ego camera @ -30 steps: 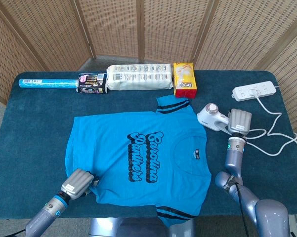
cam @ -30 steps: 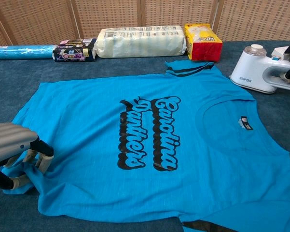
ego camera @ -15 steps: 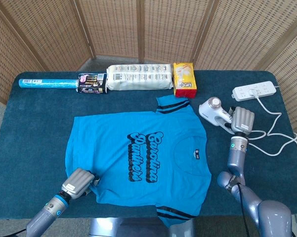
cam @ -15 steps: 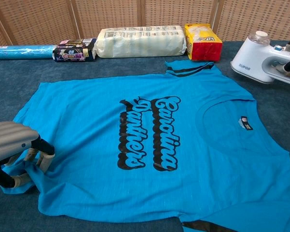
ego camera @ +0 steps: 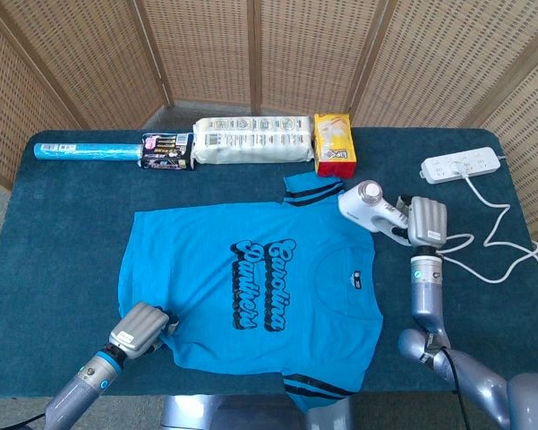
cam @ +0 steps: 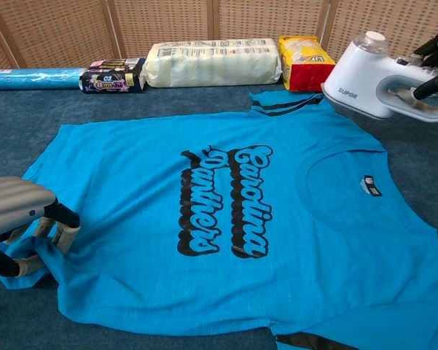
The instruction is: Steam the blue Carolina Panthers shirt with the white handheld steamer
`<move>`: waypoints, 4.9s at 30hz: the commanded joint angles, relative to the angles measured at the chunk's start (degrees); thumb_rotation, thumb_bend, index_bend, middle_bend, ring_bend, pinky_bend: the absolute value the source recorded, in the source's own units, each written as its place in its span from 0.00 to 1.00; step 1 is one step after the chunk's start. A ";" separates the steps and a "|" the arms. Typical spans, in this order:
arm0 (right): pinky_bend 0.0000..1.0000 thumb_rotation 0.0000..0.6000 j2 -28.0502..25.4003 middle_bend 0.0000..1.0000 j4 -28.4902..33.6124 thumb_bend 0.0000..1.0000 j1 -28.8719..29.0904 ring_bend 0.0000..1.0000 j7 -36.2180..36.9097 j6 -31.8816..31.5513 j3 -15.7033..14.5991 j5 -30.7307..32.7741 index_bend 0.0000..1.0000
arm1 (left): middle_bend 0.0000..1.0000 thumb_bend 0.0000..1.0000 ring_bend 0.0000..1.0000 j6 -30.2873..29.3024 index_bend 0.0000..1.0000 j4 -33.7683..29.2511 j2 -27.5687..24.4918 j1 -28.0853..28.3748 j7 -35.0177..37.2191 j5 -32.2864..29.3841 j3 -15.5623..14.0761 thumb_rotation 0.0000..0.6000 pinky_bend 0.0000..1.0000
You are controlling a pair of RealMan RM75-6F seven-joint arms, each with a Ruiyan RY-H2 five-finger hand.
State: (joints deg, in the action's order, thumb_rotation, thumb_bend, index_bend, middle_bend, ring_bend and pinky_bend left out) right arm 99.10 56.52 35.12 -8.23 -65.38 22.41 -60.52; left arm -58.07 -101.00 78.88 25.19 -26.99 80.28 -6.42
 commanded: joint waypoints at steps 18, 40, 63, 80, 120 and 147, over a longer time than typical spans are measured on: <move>0.84 1.00 -1.52 0.82 23.39 0.33 -1.69 0.87 -22.56 -7.64 -6.67 -2.69 0.77 | 0.63 0.43 0.57 0.06 0.57 0.79 0.09 0.48 1.04 0.59 0.26 1.00 0.65; 0.84 1.00 8.07 0.82 18.80 0.33 1.01 0.87 -30.46 -8.33 -7.27 -1.01 0.77 | 0.63 0.43 0.57 -0.28 0.57 1.30 0.05 0.20 2.29 1.27 -0.08 1.00 0.65; 0.83 1.00 13.21 0.81 17.93 0.33 3.55 0.86 -34.45 -7.76 -6.19 -0.85 0.77 | 0.63 0.43 0.57 -1.41 0.57 1.92 -0.07 -0.63 4.46 2.71 -0.46 1.00 0.65; 0.83 1.00 14.63 0.81 15.15 0.33 3.36 0.86 -32.77 -7.79 -6.77 -2.05 0.77 | 0.63 0.43 0.57 -1.53 0.57 1.74 -0.17 -0.88 4.28 2.86 -0.36 1.00 0.65; 0.78 1.00 14.44 0.81 15.44 0.32 2.99 0.80 -32.04 -6.76 -6.47 -4.57 0.77 | 0.63 0.43 0.57 -2.06 0.57 1.75 -0.31 -1.55 4.31 2.82 -0.33 1.00 0.65; 0.77 1.00 10.21 0.81 15.46 0.32 -2.45 0.80 -28.97 -9.25 -9.33 -5.27 0.77 | 0.63 0.43 0.57 -2.12 0.57 0.90 -0.26 -1.50 3.02 2.95 0.05 1.00 0.65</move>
State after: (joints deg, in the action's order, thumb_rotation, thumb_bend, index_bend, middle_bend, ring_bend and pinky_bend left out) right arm 109.56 71.88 32.92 -37.39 -74.45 13.24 -65.71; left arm -60.20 -100.10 78.62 23.69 -23.97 83.23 -6.38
